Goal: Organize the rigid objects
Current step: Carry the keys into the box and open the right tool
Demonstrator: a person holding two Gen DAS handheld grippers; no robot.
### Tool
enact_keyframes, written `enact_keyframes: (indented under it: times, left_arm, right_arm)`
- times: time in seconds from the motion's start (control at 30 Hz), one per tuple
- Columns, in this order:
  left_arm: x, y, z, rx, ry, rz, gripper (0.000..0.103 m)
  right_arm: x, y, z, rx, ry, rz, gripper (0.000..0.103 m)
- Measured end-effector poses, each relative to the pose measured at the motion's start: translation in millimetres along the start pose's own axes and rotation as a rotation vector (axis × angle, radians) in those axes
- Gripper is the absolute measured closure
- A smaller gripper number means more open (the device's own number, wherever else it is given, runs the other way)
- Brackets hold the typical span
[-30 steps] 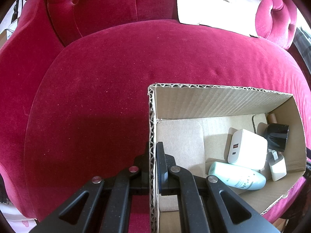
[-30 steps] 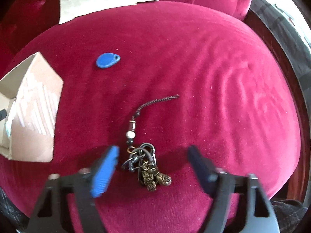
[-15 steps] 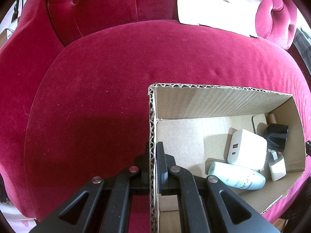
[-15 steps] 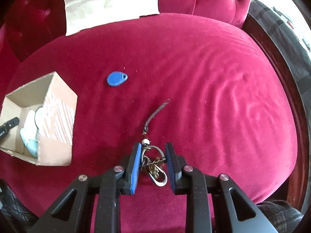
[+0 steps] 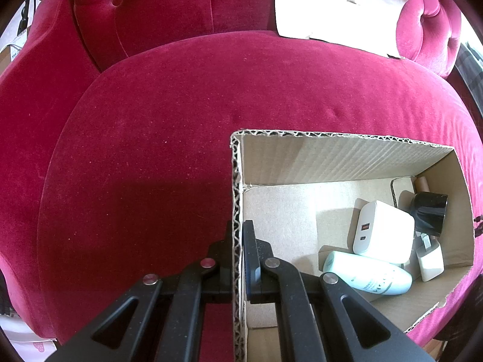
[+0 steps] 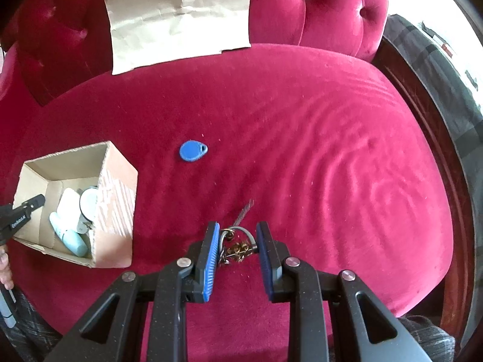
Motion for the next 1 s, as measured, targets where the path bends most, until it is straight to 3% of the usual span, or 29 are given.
enact_keyframes:
  times: [0.43, 1.0]
  left_arm:
    - [0, 0, -1, -0.002, 0.001, 0.000, 0.100]
    - [0, -1, -2, 0.002, -0.002, 0.001, 0.100]
  right_arm:
    - [32, 34, 24, 0.021, 0.031, -0.080, 0.077]
    - [72, 66, 93, 0.133, 0.116, -0.156, 0.077]
Point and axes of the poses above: each gripper's, at about its wrist camera, not at the fingertips, and x roughly against the way its jaws point, z to its left, y to its top, the point moved 8 cm from there along -x, roughly the way its jaws point, and after that the axes turned 4 degrees about -z, right-handed, at the moved point
